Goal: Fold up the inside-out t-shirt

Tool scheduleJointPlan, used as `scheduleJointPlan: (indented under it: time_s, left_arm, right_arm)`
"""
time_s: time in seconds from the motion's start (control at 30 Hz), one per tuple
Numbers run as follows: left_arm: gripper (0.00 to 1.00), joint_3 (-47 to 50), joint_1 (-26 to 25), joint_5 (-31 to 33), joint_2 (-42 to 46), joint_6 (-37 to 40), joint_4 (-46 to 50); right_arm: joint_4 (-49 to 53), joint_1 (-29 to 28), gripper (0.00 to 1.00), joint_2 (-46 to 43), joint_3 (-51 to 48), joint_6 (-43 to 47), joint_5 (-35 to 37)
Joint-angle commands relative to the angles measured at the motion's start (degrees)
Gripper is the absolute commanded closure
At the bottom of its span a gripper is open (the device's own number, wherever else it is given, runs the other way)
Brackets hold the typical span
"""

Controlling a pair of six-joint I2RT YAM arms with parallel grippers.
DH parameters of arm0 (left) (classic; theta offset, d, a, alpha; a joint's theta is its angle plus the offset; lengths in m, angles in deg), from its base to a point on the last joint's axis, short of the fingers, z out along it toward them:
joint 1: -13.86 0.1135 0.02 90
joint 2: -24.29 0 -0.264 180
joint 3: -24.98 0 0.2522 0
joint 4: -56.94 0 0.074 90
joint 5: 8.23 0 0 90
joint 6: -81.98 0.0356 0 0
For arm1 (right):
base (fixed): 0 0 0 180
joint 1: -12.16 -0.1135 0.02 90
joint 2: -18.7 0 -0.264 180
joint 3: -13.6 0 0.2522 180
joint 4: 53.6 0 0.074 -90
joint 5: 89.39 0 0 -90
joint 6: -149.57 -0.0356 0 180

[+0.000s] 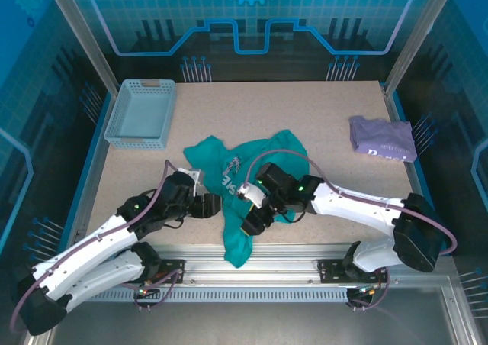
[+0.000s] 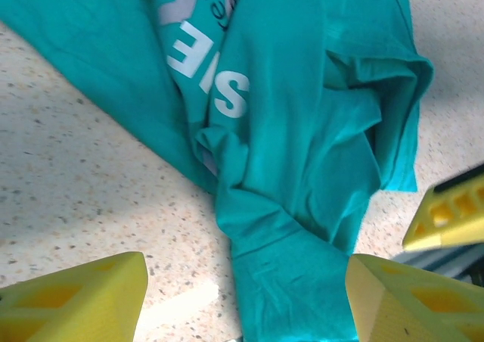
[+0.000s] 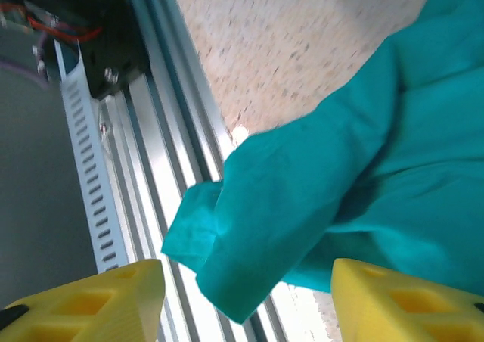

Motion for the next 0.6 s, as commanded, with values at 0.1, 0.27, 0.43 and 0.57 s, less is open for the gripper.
scheduleJointPlan:
  time_s: [0.1, 0.27, 0.43, 0.57]
  left_arm:
    - [0.29, -2.11, 1.71, 2.96, -0.54, 1.67, 2.36]
    - [0.29, -2.75, 2.03, 2.83, -0.42, 2.46, 2.84]
    - [0.29, -1.84, 2.01, 0.41, 0.45, 3.13, -1.21]
    - [0.29, -1.37, 1.99, -2.84, 0.24, 3.41, -6.8]
  right_arm:
    - [-1.13, -0.76, 0.49, 6.94, 2.22, -4.68, -4.26]
    - [2.12, 0.15, 0.84, 11.64, 6.95, -3.72, -2.55]
    - [-6.29, 9.19, 0.98, 6.79, 6.58, -9.25, -9.8]
    - [-14.34, 17.18, 0.97, 6.57, 7.16, -15.3, -15.13]
